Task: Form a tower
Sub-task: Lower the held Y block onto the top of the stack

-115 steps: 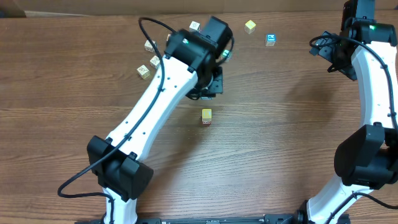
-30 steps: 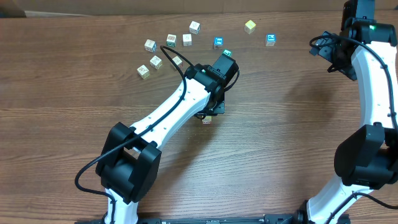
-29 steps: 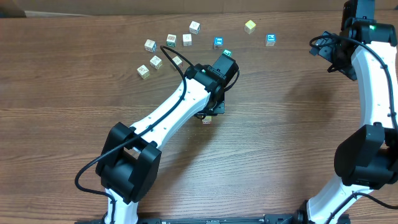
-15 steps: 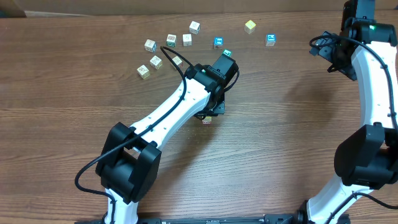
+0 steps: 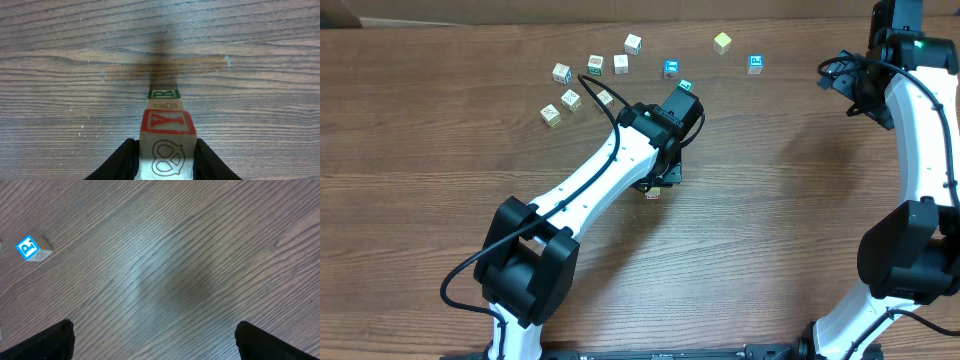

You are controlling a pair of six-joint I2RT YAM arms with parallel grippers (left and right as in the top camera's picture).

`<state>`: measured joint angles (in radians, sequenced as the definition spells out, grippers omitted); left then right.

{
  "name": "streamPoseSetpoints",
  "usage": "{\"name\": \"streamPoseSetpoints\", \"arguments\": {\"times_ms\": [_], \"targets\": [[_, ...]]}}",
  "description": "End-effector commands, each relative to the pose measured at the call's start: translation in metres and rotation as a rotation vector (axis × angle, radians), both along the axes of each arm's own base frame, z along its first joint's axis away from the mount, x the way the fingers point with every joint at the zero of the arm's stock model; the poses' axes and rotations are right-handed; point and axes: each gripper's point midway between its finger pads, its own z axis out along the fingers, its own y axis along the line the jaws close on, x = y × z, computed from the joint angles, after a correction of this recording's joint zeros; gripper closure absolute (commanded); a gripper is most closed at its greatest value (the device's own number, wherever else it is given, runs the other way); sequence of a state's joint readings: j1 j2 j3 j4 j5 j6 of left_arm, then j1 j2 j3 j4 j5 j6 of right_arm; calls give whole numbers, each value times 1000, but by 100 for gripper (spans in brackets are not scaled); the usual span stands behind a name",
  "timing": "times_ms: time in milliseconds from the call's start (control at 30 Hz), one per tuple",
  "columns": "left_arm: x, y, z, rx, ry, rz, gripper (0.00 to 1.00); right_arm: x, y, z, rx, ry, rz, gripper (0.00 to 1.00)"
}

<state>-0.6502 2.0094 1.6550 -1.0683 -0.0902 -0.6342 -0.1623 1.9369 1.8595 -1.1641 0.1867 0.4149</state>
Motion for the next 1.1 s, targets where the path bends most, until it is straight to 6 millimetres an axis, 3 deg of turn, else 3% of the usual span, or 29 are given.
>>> {"name": "streamPoseSetpoints", "arguments": {"times_ms": [0, 467, 967, 1067], "targets": [[-1, 0, 5, -15, -6, 17, 69, 1, -1, 5, -6, -15, -3, 0], [-1, 0, 5, -15, -5, 17, 73, 1, -1, 5, -6, -15, -3, 0], [-1, -1, 6, -22, -5, 17, 60, 1, -1, 5, -6, -15, -3, 0], [-1, -1, 6, -22, -5, 17, 62, 1, -1, 5, -6, -15, -3, 0]]}}
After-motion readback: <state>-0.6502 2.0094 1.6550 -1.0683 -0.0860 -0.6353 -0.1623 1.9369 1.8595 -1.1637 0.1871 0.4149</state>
